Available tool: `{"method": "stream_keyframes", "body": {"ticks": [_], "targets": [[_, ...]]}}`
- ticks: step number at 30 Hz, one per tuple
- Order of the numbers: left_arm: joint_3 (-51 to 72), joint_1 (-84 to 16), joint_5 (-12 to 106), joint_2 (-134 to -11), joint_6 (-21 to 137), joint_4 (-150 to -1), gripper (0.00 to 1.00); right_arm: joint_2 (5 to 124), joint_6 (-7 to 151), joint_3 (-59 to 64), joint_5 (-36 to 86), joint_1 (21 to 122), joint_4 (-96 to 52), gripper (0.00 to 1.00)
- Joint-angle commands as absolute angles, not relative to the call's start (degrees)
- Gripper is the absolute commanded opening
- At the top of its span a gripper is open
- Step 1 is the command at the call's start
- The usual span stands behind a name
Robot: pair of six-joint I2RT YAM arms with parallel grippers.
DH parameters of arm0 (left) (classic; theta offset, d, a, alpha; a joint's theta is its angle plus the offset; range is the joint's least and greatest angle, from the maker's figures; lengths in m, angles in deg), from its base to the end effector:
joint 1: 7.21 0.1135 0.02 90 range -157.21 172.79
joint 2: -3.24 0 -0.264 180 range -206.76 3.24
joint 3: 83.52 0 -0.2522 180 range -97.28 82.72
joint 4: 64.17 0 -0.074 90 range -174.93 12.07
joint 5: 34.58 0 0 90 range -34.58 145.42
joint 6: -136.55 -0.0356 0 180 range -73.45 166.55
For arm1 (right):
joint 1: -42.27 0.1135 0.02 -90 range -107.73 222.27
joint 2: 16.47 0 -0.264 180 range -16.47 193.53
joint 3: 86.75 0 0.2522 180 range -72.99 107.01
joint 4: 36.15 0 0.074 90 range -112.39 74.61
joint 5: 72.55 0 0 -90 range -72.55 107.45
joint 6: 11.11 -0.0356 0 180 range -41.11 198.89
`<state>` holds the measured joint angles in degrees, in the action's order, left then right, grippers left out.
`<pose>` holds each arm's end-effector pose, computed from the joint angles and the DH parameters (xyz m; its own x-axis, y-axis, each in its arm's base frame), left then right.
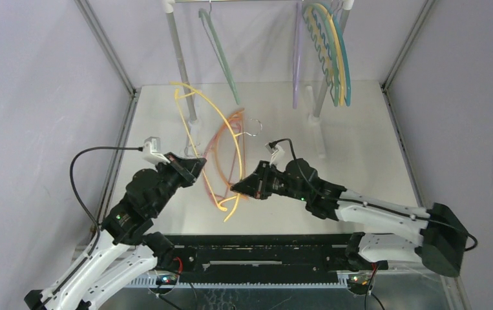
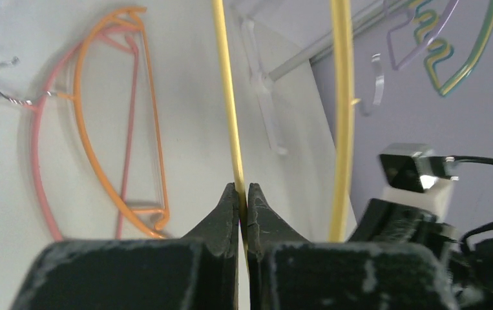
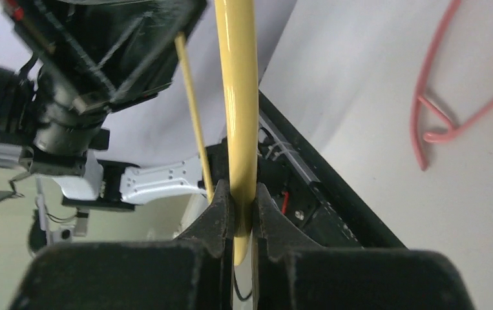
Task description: Organize the hangers
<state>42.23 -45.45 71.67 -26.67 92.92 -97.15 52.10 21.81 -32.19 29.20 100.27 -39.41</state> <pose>0.1066 -0.0713 0.3328 -0.3542 -0.6056 -0.7126 0.1747 0.7057 -0.6866 0.1397 0.2372 0.2779 -0.8397 0.2071 -0.5020 -0.4259 0.3225 0.8453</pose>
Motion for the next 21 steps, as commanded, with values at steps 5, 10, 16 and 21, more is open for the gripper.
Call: {"method": "stream_keyframes", "body": {"ticks": [5,10,16,21], "targets": [[46.25,-44.92,75.97,-30.85,88.41,-99.29,0.00,38.39,31.63,-24.93,25.80,103.24,-22.13,0.01],[47.74,-44.87,74.36,-34.92,88.36,-94.84,0.00,39.87,34.40,-19.10,29.88,103.97,-21.99,0.01],[46.22,-44.92,72.45,-43.04,86.04,-90.73,0.00,44.20,37.72,-11.89,35.26,105.34,-20.70,0.01],[41.76,-44.91,70.44,-47.98,85.31,-91.75,0.43,45.33,42.82,-5.48,23.91,108.10,-7.33,0.00]]}}
